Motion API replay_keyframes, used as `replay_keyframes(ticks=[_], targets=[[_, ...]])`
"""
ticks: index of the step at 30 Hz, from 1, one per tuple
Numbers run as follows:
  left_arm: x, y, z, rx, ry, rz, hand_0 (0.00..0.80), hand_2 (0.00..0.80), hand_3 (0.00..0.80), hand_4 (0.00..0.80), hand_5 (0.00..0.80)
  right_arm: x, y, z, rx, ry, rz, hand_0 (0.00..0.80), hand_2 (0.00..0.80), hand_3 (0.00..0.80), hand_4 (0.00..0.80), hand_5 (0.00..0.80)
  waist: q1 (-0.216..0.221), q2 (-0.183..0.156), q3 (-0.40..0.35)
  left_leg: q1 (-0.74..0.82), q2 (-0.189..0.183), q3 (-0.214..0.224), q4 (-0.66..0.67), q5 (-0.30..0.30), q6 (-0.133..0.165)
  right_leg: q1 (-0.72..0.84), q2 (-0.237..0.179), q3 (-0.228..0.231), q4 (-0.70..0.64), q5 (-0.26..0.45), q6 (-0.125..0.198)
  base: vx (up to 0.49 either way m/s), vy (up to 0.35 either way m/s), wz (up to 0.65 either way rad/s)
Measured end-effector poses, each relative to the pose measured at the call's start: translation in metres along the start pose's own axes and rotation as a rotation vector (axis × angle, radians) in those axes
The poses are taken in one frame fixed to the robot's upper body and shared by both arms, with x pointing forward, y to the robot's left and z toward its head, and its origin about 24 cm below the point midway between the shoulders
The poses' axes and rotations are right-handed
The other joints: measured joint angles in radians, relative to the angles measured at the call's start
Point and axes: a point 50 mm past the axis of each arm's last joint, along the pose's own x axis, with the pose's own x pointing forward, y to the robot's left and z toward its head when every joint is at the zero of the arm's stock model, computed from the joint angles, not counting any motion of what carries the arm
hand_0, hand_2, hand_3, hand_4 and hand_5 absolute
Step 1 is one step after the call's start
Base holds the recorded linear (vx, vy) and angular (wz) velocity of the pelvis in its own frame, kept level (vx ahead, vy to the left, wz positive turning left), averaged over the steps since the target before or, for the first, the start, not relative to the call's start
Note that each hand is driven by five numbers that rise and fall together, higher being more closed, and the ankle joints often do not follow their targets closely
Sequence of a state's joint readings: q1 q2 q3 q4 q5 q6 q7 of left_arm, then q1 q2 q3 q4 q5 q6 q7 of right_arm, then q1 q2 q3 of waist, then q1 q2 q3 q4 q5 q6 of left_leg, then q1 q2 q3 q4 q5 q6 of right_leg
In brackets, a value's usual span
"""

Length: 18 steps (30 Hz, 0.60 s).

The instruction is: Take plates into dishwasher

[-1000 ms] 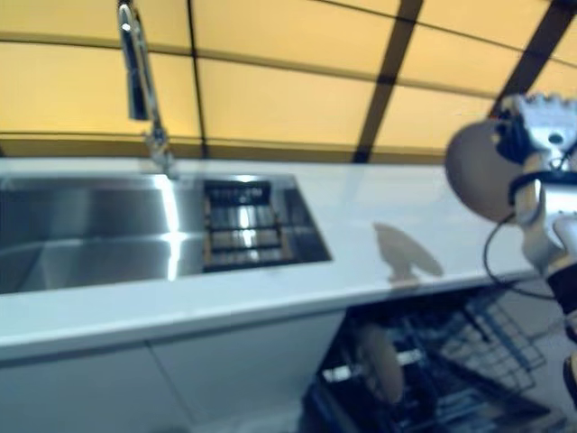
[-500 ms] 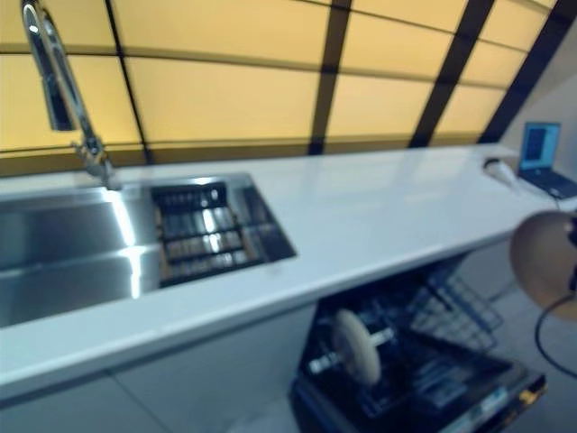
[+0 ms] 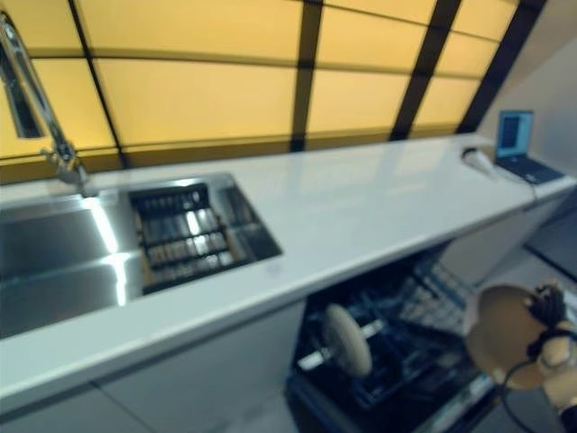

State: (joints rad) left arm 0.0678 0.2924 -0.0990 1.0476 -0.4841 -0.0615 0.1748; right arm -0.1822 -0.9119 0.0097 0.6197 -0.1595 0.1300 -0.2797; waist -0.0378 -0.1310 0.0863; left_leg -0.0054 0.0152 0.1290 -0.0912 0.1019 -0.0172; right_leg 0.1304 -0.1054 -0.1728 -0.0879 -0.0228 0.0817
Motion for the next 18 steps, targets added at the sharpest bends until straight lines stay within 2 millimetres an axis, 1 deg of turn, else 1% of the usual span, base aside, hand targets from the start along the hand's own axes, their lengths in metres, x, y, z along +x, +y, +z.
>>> replay_keyframes(ticks=[5,7,8,11,12,14,17,18], targets=[[0.000,-0.001,0.001,-0.001,-0.002,-0.019,0.000,0.000,0.000,0.000,0.000,-0.002,0.016,0.010,0.075,-0.002,0.053,0.800,0.800,0.800,0.800,0.800,0.003,0.007,0.028,0.000,0.000,-0.002,0.000,0.002,-0.002,0.001,0.000,-0.001,0.000,0.000,0.001,-0.010,-0.039,0.00],[0.000,-0.001,-0.001,-0.001,0.001,-0.027,0.000,0.000,0.000,0.000,0.000,-0.003,0.024,0.015,0.099,-0.001,0.069,0.800,0.800,0.800,0.800,0.800,0.004,0.015,0.039,-0.003,-0.001,-0.002,0.000,0.002,-0.002,0.001,-0.001,-0.001,0.000,0.001,0.001,-0.038,-0.035,0.01],[0.000,-0.001,-0.001,-0.001,0.001,-0.027,0.000,0.000,0.000,0.000,0.000,-0.003,0.025,0.015,0.097,0.001,0.071,0.800,0.800,0.800,0.800,0.800,0.005,0.020,0.043,-0.004,-0.002,-0.003,0.000,0.002,-0.001,0.000,-0.001,-0.001,0.000,0.001,0.001,-0.064,-0.038,0.02],[-0.001,-0.001,-0.002,-0.001,0.002,-0.028,0.000,0.000,0.000,0.000,0.000,0.000,0.027,0.029,0.098,-0.024,0.074,0.800,0.800,0.800,0.800,0.800,0.007,0.045,0.067,-0.014,-0.002,-0.005,0.001,0.003,-0.001,-0.011,0.000,-0.002,-0.001,0.002,0.002,-0.100,-0.035,0.01],[-0.001,-0.001,-0.001,-0.002,0.001,-0.029,0.000,0.000,0.000,0.000,0.000,0.000,0.027,0.030,0.101,-0.026,0.073,0.800,0.800,0.800,0.800,0.800,0.008,0.049,0.068,-0.018,-0.002,-0.005,0.001,0.004,0.000,-0.015,0.000,-0.003,-0.001,0.002,0.002,-0.101,-0.033,0.02],[-0.001,-0.002,0.001,-0.003,-0.007,-0.033,0.000,0.000,0.000,0.000,0.000,0.002,0.024,0.035,0.110,-0.031,0.056,0.800,0.800,0.800,0.800,0.800,0.019,0.062,0.082,-0.034,-0.002,-0.007,0.005,0.010,0.000,-0.027,0.002,-0.005,0.001,0.005,0.001,-0.084,-0.030,0.03],[0.000,-0.003,0.003,-0.005,-0.015,-0.035,0.000,0.000,0.000,0.000,0.000,0.003,0.025,0.041,0.114,-0.041,0.049,0.800,0.800,0.800,0.800,0.800,0.030,0.064,0.091,-0.047,-0.004,-0.024,0.006,0.012,0.001,-0.032,0.003,-0.019,0.004,0.005,0.001,-0.082,-0.029,0.12],[0.000,-0.004,0.005,-0.006,-0.021,-0.038,0.000,0.000,0.000,0.000,0.000,0.006,0.024,0.051,0.121,-0.062,0.037,0.800,0.800,0.800,0.800,0.800,0.030,0.064,0.103,-0.052,-0.004,-0.025,0.006,0.012,0.001,-0.036,0.003,-0.021,0.003,0.005,0.001,-0.037,-0.017,0.06]])
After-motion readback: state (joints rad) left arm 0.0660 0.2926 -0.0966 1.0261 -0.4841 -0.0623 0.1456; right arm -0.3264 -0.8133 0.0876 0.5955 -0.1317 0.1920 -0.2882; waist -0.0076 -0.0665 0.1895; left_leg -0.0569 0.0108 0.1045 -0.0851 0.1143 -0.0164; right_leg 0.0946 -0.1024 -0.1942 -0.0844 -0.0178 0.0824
